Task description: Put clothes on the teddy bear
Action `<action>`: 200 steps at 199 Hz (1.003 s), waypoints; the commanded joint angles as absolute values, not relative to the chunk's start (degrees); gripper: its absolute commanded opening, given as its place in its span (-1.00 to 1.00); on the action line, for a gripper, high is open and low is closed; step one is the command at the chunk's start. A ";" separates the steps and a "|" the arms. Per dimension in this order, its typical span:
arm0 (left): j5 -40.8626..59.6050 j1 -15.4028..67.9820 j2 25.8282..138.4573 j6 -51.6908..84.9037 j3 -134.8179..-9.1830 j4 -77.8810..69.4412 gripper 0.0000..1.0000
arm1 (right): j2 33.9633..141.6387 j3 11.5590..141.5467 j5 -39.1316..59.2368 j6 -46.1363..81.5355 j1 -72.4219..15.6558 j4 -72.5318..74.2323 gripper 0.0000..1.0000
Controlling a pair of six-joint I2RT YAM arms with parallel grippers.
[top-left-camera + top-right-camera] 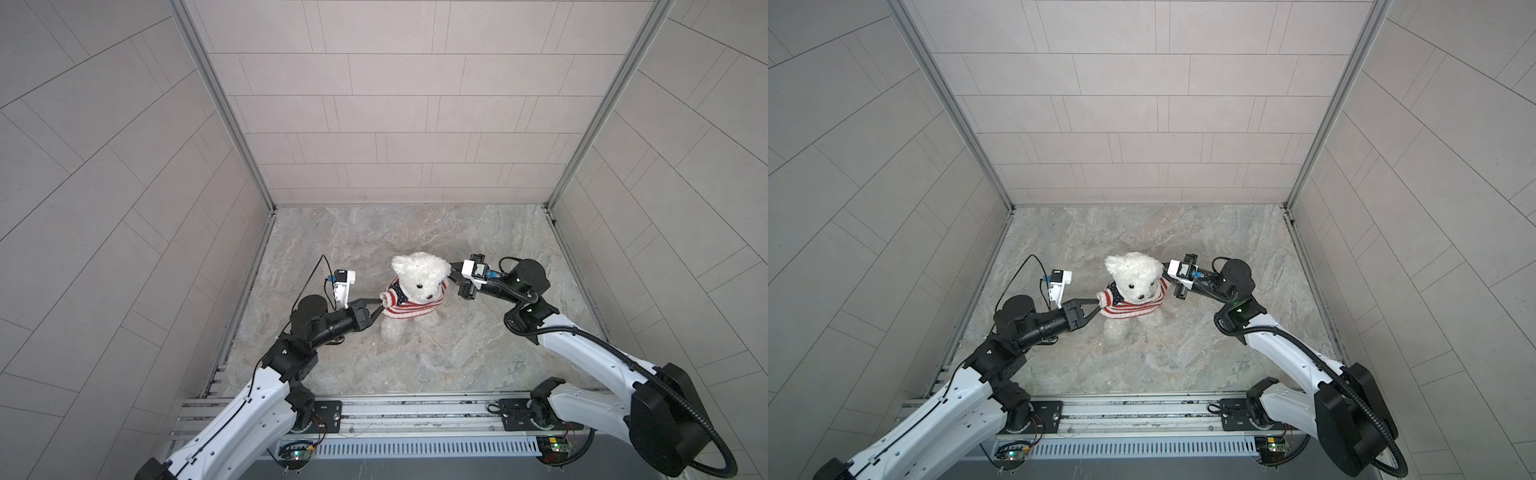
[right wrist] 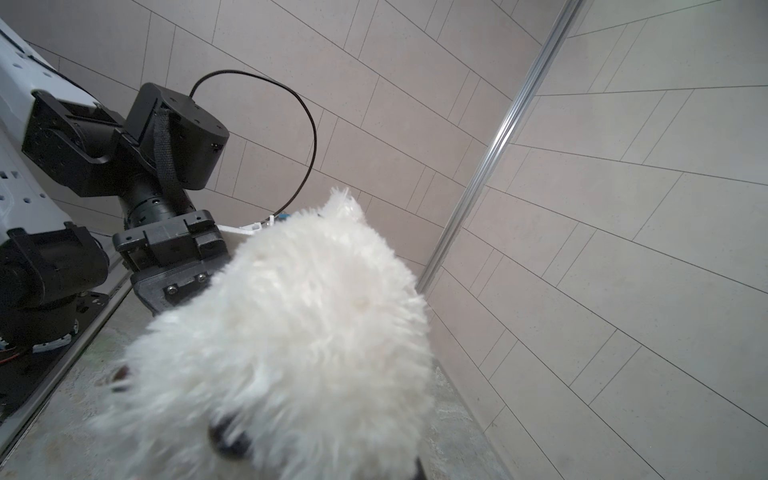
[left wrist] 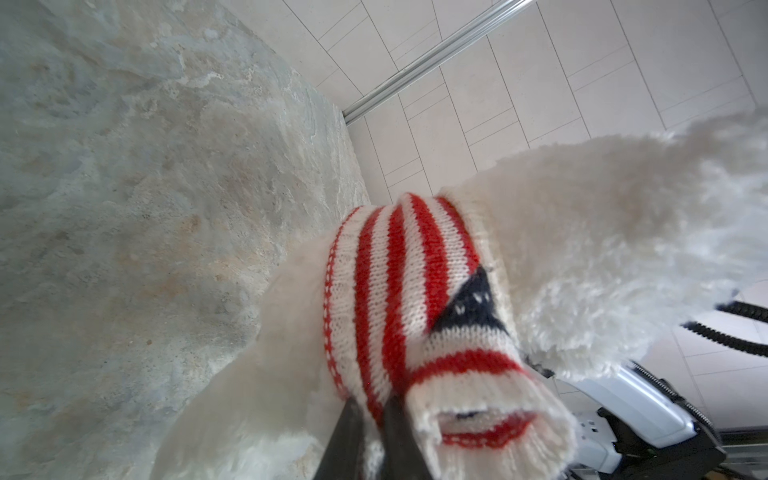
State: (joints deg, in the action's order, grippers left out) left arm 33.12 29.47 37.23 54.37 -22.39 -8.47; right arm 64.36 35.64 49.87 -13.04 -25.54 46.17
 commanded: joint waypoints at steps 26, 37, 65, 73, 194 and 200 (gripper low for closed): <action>32.64 29.87 36.76 53.76 -20.99 -10.07 -1.00 | 60.84 35.84 45.38 -14.13 -25.51 48.81 -1.00; 32.35 29.84 36.60 53.84 -20.46 -10.15 -1.00 | 60.38 35.83 44.14 -14.46 -25.55 47.93 -1.00; 31.31 29.86 35.99 53.66 -19.42 -8.17 -1.00 | 59.66 35.78 40.29 -13.73 -25.48 47.57 -1.00; 30.69 29.86 35.85 53.14 -19.42 -6.77 -1.00 | 59.43 35.80 38.93 -13.20 -25.47 47.55 -1.00; 29.35 30.51 33.84 55.68 -17.38 -10.32 -1.00 | 56.75 30.53 22.15 -10.10 -27.87 47.75 -1.00; 28.56 30.58 33.71 55.55 -17.17 -9.55 -1.00 | 56.49 30.27 20.14 -9.35 -27.93 47.51 -1.00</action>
